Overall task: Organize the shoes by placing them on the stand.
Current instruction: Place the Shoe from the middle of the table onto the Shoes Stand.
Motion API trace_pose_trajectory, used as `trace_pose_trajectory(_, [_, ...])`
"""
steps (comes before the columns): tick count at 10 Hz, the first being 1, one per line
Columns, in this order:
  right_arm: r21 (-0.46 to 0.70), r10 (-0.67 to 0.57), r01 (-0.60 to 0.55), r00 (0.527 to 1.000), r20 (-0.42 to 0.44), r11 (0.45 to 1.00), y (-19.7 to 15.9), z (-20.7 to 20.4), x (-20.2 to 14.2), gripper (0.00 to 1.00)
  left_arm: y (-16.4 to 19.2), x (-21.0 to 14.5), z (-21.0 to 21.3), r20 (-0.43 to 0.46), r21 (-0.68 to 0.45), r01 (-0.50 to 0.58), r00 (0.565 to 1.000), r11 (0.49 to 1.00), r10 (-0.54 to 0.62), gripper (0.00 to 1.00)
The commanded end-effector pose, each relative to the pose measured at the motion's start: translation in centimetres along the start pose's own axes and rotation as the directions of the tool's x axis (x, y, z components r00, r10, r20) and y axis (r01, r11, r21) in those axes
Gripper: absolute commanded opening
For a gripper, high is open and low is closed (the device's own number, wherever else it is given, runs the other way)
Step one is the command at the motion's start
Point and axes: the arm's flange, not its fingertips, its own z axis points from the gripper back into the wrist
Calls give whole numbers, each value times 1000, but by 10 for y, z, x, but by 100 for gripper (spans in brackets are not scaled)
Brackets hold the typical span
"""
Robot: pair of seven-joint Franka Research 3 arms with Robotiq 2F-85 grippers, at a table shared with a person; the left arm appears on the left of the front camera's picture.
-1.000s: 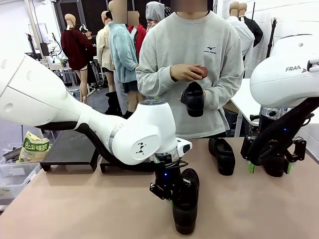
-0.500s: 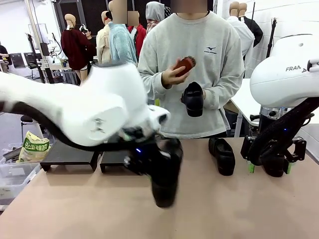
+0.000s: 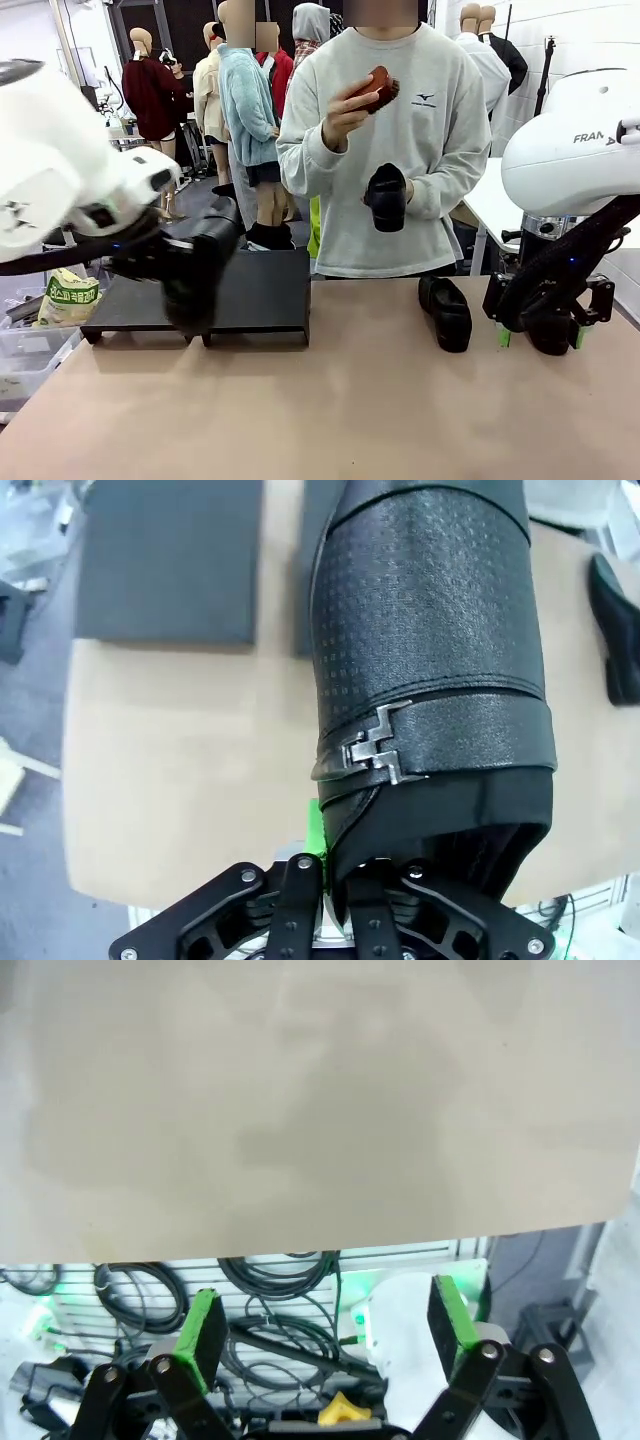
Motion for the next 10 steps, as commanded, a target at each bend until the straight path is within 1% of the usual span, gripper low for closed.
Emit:
trace_pose_trajectory(1, [2,-6,6,1000,-3,1000,2,-1,-1,100,38,1,23,60,39,-17,998,999,15,0])
trace_pose_trajectory(2, [2,-6,6,1000,-3,1000,2,-1,-1,100,51,2,33,53,-2,4,999,1000,-4,0])
trace_pose_trajectory(3, [2,-6,6,1000,-3,1000,2,-1,-1,100,42,-9,39,72,-82,-53,996,995,59,0])
trace_pose_trajectory(4, [2,-6,6,1000,-3,1000,2,-1,-1,100,40,11,26,41,17,-20,999,1000,19,0])
trace_pose_trajectory(6, [2,-6,6,1000,-3,1000,2,-1,-1,100,40,11,26,41,17,-20,999,1000,19,0])
trace_pose_trajectory(7, [2,-6,6,1000,-3,1000,2,-1,-1,100,43,9,33,47,4,-33,998,999,33,0])
trace_pose_trajectory(8, [2,-6,6,1000,-3,1000,2,-1,-1,100,45,12,22,82,60,-16,997,998,11,0])
trace_pose_trajectory(9, [2,-6,6,1000,-3,1000,2,-1,-1,100,65,31,14,144,27,-84,986,996,80,0])
trace_pose_trajectory(10, [2,-6,6,1000,-3,1000,2,-1,-1,100,95,50,9,169,27,-115,980,993,109,0])
